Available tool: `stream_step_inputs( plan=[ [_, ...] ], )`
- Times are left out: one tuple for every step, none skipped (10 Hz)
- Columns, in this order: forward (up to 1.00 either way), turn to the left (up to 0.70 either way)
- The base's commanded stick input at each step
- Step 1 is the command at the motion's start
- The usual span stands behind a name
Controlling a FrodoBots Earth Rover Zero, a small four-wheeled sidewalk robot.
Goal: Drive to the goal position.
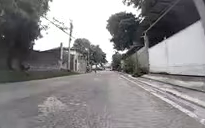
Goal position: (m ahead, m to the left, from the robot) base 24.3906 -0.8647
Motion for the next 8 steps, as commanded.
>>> stream_step_inputs(
  plan=[
    [1.0,-0.01],
    [1.0,-0.02],
    [1.0,-0.38],
    [1.0,-0.32],
    [1.0,0.0],
    [1.0,0.0],
    [1.0,0.0],
    [1.0,0.0]
  ],
)
